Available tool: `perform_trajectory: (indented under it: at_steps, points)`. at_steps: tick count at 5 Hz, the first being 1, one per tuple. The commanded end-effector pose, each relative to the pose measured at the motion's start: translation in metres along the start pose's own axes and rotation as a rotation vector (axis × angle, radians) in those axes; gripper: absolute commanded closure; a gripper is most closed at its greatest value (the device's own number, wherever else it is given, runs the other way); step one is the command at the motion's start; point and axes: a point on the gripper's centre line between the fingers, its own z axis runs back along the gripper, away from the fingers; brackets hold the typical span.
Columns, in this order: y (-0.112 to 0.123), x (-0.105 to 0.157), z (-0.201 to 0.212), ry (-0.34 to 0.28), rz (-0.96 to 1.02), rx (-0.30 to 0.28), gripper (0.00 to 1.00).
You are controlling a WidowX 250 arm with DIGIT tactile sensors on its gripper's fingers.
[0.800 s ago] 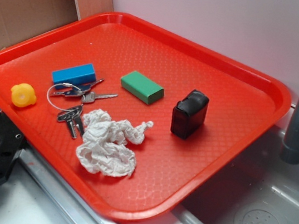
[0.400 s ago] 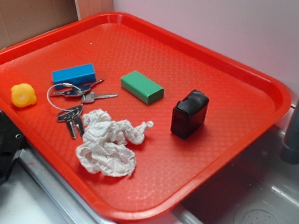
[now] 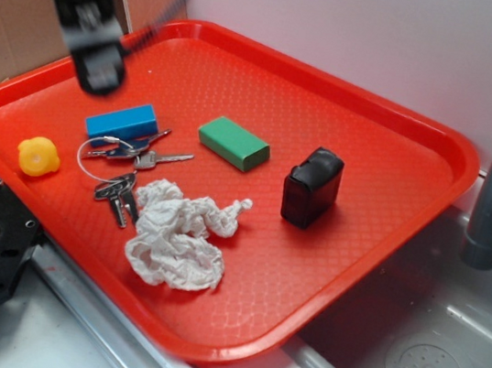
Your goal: Grab the white paper.
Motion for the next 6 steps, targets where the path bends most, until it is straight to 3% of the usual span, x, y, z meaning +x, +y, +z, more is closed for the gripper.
perform_trajectory:
  at_steps: [1, 2, 3, 5, 6]
  points:
    - [-0.041, 0.026, -0.073, -0.035, -0.388, -0.027, 0.00]
    - [-0.045, 0.032, -0.097, -0.029, -0.411, -0.106, 0.00]
    - [-0.051, 0.023, -0.103, -0.004, -0.370, -0.148, 1.00]
    - [-0.039, 0.009, -0.091, 0.020, -0.262, -0.134, 1.00]
    - [-0.015, -0.012, -0.049, 0.063, -0.032, -0.087, 1.00]
